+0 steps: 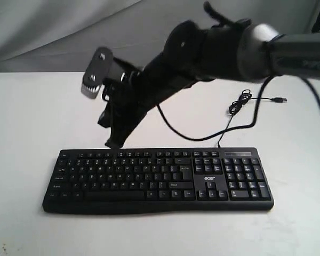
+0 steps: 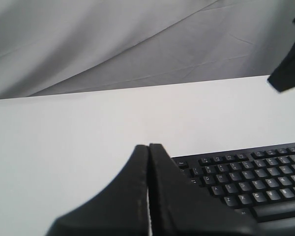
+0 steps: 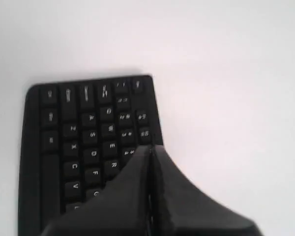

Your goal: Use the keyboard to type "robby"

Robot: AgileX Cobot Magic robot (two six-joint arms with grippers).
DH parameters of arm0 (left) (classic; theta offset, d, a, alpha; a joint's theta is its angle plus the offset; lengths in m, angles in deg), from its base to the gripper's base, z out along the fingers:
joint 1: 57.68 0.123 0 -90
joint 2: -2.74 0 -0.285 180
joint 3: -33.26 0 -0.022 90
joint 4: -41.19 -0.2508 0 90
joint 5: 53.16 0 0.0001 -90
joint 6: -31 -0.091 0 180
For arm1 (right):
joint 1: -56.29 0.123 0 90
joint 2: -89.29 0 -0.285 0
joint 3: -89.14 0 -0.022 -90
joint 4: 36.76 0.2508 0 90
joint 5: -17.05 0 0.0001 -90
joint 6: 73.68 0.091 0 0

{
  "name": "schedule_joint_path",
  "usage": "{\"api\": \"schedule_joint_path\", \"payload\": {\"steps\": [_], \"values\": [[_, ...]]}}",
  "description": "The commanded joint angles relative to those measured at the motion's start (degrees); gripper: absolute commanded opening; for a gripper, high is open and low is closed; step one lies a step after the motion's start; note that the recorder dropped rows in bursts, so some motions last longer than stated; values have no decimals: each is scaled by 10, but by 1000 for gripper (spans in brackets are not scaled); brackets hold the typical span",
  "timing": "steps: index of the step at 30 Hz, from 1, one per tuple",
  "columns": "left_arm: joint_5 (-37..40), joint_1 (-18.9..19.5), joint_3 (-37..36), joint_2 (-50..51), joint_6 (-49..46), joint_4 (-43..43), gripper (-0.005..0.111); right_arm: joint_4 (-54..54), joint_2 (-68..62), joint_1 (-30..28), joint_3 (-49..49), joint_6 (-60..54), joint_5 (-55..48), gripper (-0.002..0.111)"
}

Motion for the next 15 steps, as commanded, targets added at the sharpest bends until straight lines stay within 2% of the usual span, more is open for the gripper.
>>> {"api": "schedule_joint_path", "payload": {"steps": [1,8,11,15], "values": [[-3,-4,-2,-2,2,-3,0,0,112,-1,-32,14,18,0],[-3,-4,-2,-2,2,-3,0,65,326,1,-115,6,88,0],[-3,-4,-2,-2,2,-3,0,121,398,1,-149,-1,123,0],[-3,-4,-2,-2,2,-3,0,138,469,1,-185,3,135,0]]}}
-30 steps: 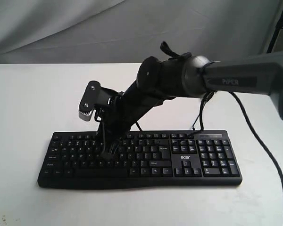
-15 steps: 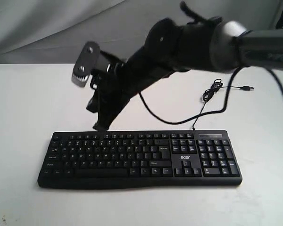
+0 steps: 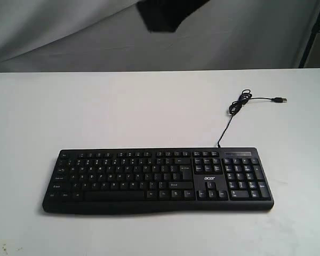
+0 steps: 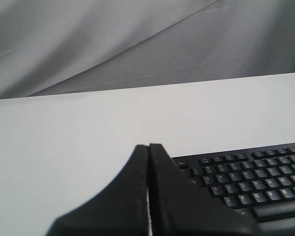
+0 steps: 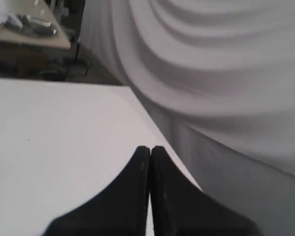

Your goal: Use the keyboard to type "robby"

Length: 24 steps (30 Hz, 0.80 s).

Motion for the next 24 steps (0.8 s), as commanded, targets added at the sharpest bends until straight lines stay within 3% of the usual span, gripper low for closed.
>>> {"api": "schedule_joint_path", "payload": {"steps": [1,15,19,24], "values": [[-3,-4,-2,-2,2,-3,0,23,71,1,-44,2,18,0],[-3,-4,-2,-2,2,-3,0,19,179,1,-58,1,22,0],[-3,-4,-2,-2,2,-3,0,33,200,1,-58,79,107,0],[-3,-4,-2,-2,2,-3,0,-17,204,-1,-58,134,104,0]]}}
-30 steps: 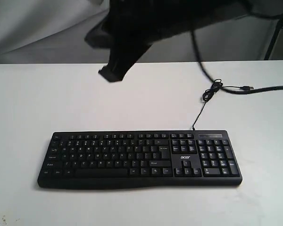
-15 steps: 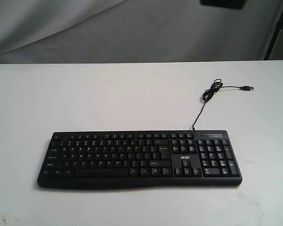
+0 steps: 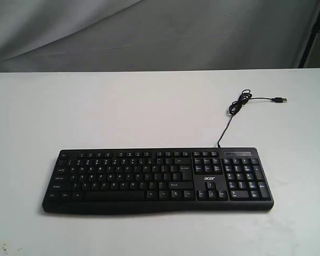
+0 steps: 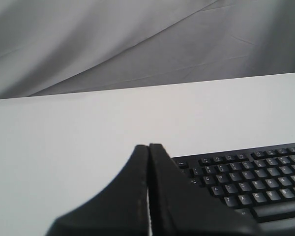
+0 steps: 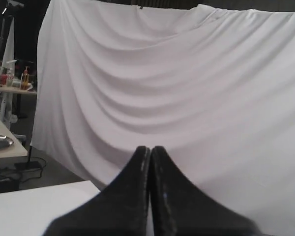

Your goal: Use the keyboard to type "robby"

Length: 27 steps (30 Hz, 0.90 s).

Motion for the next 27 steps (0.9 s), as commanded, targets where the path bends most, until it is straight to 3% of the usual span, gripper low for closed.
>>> {"api": "schedule_joint_path", "payload": {"steps": [1,3,7,15,19,27], "values": [[-3,-4,-2,-2,2,-3,0,-67,2,-4,-6,93,8,0],[-3,-4,-2,-2,2,-3,0,-100,2,-29,-17,158,8,0],[-3,-4,-2,-2,2,-3,0,-106,24,-143,-77,283,-14,0],[-3,-4,-2,-2,2,-3,0,-158,139,-358,-280,301,-13,0],[-3,-4,-2,-2,2,-3,0,-170,216,-398,-376,301,-6,0],[-3,-4,-2,-2,2,-3,0,-158,322,-403,-526,331,9,0]]}}
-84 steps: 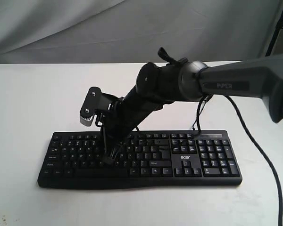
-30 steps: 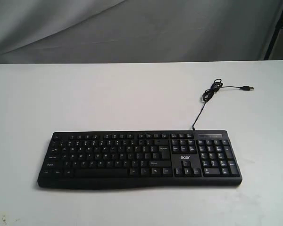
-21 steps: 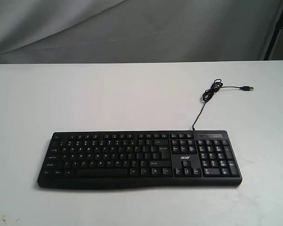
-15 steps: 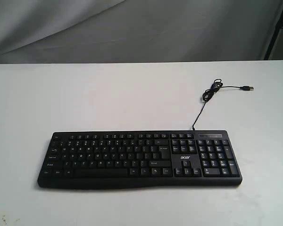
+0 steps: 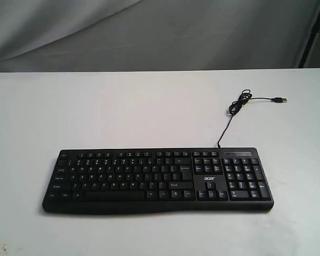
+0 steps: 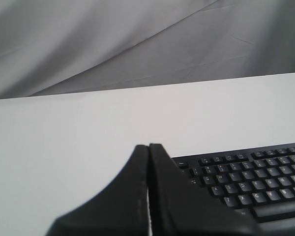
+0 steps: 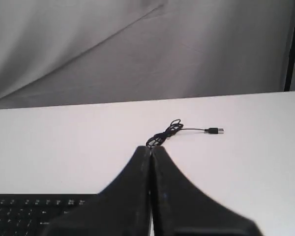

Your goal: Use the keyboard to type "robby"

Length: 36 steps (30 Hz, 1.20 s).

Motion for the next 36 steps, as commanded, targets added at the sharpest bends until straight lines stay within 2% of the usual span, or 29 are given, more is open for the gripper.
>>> {"api": "schedule_joint_path", "payload": {"steps": [1,5,9,13,18,21,36], "values": [[-3,-4,-2,-2,2,-3,0,31,56,-4,-33,33,52,0],[-3,-4,-2,-2,2,-3,0,24,151,-4,-41,76,66,0],[-3,-4,-2,-2,2,-3,0,16,220,-4,-96,159,101,0],[-3,-4,-2,-2,2,-3,0,-48,224,0,-137,209,95,0],[-3,-4,-2,-2,2,-3,0,-200,224,0,-157,220,49,0],[-3,-4,-2,-2,2,-3,0,-253,224,0,-158,257,21,0],[-3,-4,-2,-2,2,-3,0,-313,224,0,-161,286,-67,0]]}}
